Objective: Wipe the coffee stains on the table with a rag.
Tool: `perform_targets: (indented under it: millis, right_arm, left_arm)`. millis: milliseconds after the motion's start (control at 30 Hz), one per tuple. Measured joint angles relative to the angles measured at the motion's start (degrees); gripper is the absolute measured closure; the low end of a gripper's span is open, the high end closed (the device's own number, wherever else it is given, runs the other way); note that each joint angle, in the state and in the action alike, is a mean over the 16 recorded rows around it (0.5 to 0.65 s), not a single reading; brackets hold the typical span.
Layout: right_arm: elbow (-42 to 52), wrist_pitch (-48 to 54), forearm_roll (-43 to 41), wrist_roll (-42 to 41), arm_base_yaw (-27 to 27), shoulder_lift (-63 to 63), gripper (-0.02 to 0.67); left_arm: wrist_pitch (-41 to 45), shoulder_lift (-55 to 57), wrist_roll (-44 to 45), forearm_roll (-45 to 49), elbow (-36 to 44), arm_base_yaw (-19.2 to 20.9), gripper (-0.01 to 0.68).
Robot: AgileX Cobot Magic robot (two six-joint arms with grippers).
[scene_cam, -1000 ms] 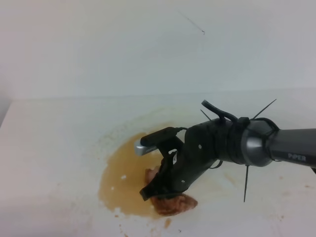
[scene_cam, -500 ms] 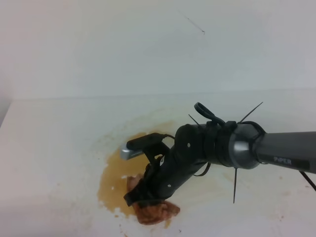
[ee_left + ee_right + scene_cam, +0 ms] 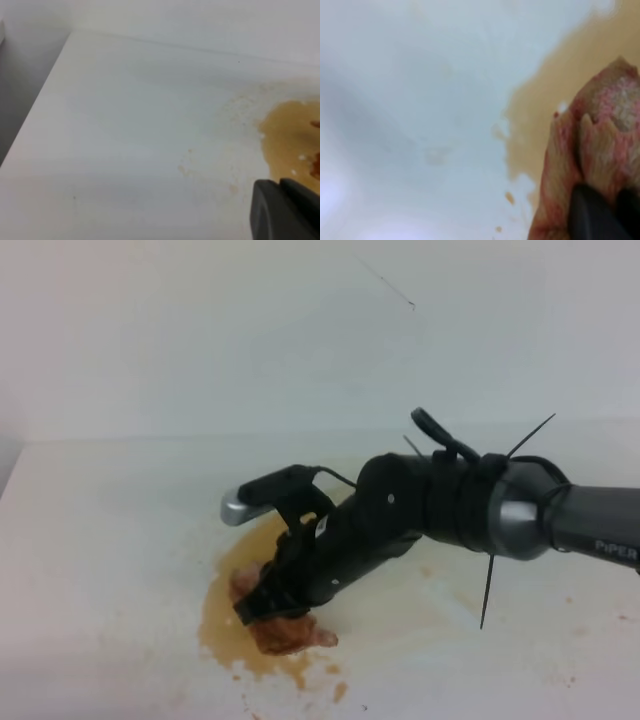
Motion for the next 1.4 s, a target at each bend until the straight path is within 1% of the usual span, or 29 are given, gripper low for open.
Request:
perform_targets:
  millis: [333, 567, 767, 1167, 1400]
  right_arm:
    - [-6.28, 3.90, 0.76, -4.05, 3.81, 1.70, 0.649]
    - [-7.76, 2.44, -0.16, -5.02, 5.04, 6.53, 0.649]
    - [-9.14, 1.06, -1.46, -4.22, 2.93, 10.59, 0.650]
    - [-13.27, 1.97, -3.00, -3.14, -4.78, 14.44, 0.650]
    - [-17.28, 3.89, -2.50, -5.47, -5.78, 14.23, 0.649]
  left_arm:
    - [0.00, 0.00, 0.00, 0.00, 0.00, 0.00, 0.672]
    - [0.00, 0.00, 0.00, 0.00, 0.00, 0.00, 0.672]
    - [0.00, 0.00, 0.00, 0.00, 0.00, 0.00, 0.672]
    - [0.06, 0.10, 0.00, 0.00, -0.14, 0.00, 0.672]
    - [0.06, 0.10, 0.00, 0.00, -0.14, 0.00, 0.672]
